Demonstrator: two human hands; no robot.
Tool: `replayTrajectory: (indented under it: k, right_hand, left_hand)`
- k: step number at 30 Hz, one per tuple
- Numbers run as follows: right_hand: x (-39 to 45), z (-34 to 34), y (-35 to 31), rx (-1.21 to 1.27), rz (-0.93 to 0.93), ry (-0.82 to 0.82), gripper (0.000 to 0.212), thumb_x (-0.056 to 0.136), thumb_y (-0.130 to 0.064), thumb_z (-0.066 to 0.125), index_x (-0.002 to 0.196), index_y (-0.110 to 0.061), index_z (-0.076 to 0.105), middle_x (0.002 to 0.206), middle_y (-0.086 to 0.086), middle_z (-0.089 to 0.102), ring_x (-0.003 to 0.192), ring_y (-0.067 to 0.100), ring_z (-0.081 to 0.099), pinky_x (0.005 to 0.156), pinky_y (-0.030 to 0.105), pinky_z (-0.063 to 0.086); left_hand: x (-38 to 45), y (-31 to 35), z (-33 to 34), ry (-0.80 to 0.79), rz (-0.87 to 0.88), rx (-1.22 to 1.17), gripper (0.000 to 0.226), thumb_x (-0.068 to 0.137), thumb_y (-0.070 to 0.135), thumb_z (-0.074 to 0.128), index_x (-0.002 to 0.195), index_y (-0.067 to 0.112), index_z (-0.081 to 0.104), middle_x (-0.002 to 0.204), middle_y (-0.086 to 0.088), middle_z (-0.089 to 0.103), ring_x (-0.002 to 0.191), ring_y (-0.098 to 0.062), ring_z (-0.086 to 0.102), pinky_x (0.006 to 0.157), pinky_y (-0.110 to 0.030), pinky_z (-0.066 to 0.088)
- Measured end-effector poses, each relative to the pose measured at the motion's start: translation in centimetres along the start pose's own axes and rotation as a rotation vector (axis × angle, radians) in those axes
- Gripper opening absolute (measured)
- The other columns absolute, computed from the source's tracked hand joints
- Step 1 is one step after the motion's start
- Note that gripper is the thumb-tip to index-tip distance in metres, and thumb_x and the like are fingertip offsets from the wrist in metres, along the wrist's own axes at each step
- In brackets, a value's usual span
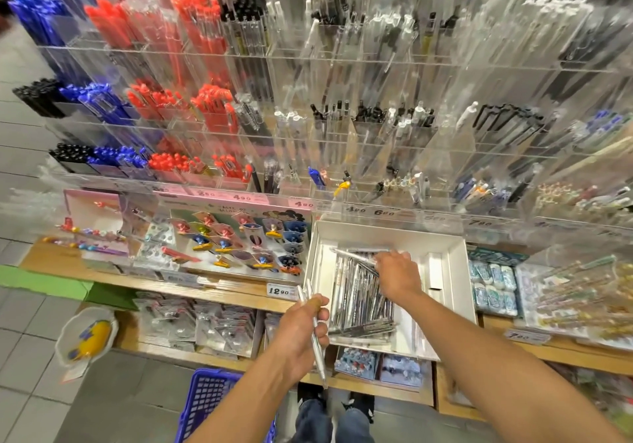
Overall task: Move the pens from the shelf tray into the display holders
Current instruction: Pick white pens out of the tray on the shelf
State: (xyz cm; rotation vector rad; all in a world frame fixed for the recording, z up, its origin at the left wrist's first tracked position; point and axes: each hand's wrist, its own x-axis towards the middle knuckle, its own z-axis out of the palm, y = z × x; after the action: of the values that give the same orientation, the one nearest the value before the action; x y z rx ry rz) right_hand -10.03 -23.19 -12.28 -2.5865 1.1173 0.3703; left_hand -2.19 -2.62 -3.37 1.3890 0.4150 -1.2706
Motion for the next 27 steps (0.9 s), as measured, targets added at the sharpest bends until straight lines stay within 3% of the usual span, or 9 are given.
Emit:
replayTrajectory:
  k: [6,10,12,16,19,20,21,22,27]
  right_hand:
    - [-4.7,-2.9,1.5,0.327,-0.179,-0.127,0.018,0.103,-0.024,0.047,0.109,-0.018,0.063,0.084,-0.004,0.061,0.068,0.015,0.057,0.056,0.026,0.038]
    - [-8.0,-5.5,1.5,0.415,-0.257,-0.212,0.002,0.097,-0.032,0.057,0.099,-0.032,0.057,0.083,-0.007,0.064,0.067,0.017,0.060,0.062,0.034,0.048]
    - [-9.2,-7.0,1.3,0.523,-0.279,-0.225,0.011,0.094,-0.033,0.062,0.086,-0.037,0.056,0.084,-0.003,0.067,0.069,0.019,0.060,0.064,0.035,0.048]
    - [-10.3,-9.4,0.7,0.771,-0.264,-0.179,0.008,0.091,-0.031,0.066,0.084,-0.029,0.065,0.074,-0.009,0.068,0.064,0.002,0.060,0.060,0.019,0.048]
    - [-10.6,-10.0,0.4,0.900,-0.188,-0.164,0.011,0.093,-0.028,0.065,0.084,-0.022,0.064,0.067,-0.007,0.065,0.058,0.004,0.058,0.057,0.020,0.047]
    - [-10.7,-10.1,0.4,0.943,-0.171,-0.164,0.011,0.094,-0.027,0.064,0.084,-0.021,0.063,0.067,-0.006,0.064,0.057,0.006,0.057,0.057,0.021,0.046]
    - [-10.7,-10.1,0.5,0.987,-0.160,-0.167,0.011,0.095,-0.025,0.063,0.086,-0.020,0.063,0.068,-0.004,0.064,0.057,0.007,0.056,0.057,0.021,0.046]
    - [-10.8,-10.1,0.5,1.032,-0.151,-0.175,0.010,0.096,-0.024,0.061,0.088,-0.017,0.062,0.069,-0.002,0.064,0.058,0.008,0.055,0.057,0.021,0.045]
    - [-10.8,-9.7,0.3,1.237,-0.101,-0.270,0.011,0.098,-0.017,0.057,0.098,-0.008,0.063,0.072,0.006,0.067,0.058,0.012,0.055,0.055,0.023,0.045]
  left_hand:
    - [-0.1,0.3,1.0,-0.026,0.021,0.024,0.015,0.103,0.017,0.048,0.106,0.007,0.059,0.065,0.001,0.051,0.047,-0.008,0.033,0.042,-0.023,0.031]
    - [-0.4,1.0,2.4,-0.054,0.069,0.061,0.016,0.100,0.015,0.054,0.112,0.003,0.056,0.066,0.000,0.051,0.045,-0.007,0.036,0.040,-0.022,0.033]
    - [-0.6,1.3,3.1,-0.064,0.095,0.100,0.022,0.098,0.018,0.058,0.113,0.002,0.055,0.072,-0.002,0.051,0.048,-0.008,0.037,0.044,-0.023,0.035]
    - [-1.4,1.5,4.3,-0.166,0.150,0.297,0.034,0.095,0.034,0.063,0.108,0.003,0.058,0.077,-0.003,0.054,0.050,-0.009,0.038,0.049,-0.025,0.037]
    - [-2.5,1.6,5.0,-0.269,0.156,0.417,0.051,0.086,0.047,0.067,0.112,0.004,0.059,0.075,-0.006,0.060,0.057,-0.009,0.030,0.057,-0.026,0.043]
    - [-2.8,1.6,5.1,-0.293,0.160,0.436,0.055,0.082,0.047,0.070,0.114,0.005,0.058,0.082,-0.011,0.068,0.061,-0.013,0.055,0.065,-0.029,0.048]
    - [-3.1,1.5,5.2,-0.304,0.170,0.458,0.056,0.078,0.045,0.074,0.117,0.007,0.056,0.102,-0.016,0.066,0.093,-0.022,0.061,0.075,-0.035,0.052]
    - [-3.3,1.4,5.2,-0.311,0.177,0.484,0.057,0.076,0.042,0.076,0.118,0.010,0.056,0.105,-0.014,0.064,0.077,-0.021,0.062,0.078,-0.039,0.053]
    - [-3.0,1.1,5.2,-0.307,0.171,0.570,0.052,0.071,0.045,0.075,0.106,0.009,0.061,0.060,0.007,0.062,0.060,-0.011,0.045,0.057,-0.027,0.038]
